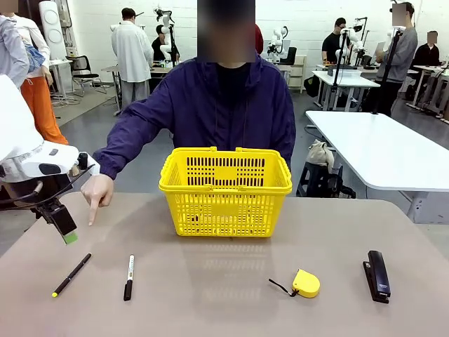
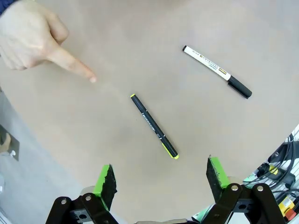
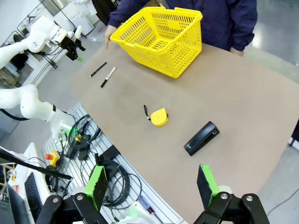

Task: Place the items the person wants into the basket.
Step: Pick up the item the person points to and place it in the Market Basket.

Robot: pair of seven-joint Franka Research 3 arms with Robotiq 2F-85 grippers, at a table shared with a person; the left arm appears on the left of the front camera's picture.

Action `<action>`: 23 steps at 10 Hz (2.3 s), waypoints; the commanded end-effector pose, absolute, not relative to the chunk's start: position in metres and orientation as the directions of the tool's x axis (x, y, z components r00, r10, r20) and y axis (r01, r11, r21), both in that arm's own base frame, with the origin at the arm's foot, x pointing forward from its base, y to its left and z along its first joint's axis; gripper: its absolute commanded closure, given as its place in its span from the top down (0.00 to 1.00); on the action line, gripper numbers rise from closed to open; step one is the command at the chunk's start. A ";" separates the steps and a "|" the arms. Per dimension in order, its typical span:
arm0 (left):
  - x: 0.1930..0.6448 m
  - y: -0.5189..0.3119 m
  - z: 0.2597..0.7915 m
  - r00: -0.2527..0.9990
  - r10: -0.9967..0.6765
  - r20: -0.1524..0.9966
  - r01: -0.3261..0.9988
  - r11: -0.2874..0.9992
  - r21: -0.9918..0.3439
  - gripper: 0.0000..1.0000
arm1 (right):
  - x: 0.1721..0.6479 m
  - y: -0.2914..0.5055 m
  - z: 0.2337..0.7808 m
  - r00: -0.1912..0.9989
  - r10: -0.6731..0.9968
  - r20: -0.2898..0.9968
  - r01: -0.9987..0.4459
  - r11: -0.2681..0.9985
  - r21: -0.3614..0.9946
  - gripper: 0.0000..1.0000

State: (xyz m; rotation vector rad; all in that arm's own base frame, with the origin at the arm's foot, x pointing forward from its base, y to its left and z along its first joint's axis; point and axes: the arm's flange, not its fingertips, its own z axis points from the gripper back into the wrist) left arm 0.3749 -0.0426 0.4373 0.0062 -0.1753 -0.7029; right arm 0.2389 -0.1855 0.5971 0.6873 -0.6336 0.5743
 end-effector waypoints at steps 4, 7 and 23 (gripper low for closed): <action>0.372 -0.043 0.444 0.745 -0.647 0.163 0.644 0.761 0.076 1.00 | 0.240 -0.185 0.597 0.648 0.261 0.715 -0.683 0.614 0.395 1.00; 0.369 -0.046 0.402 0.819 -0.550 0.164 0.531 0.835 0.147 1.00 | 0.240 -0.185 0.597 0.648 0.261 0.715 -0.683 0.614 0.395 1.00; 0.351 -0.038 0.296 0.930 -0.364 0.042 0.364 0.931 0.002 1.00 | 0.240 -0.185 0.597 0.648 0.261 0.715 -0.683 0.614 0.395 1.00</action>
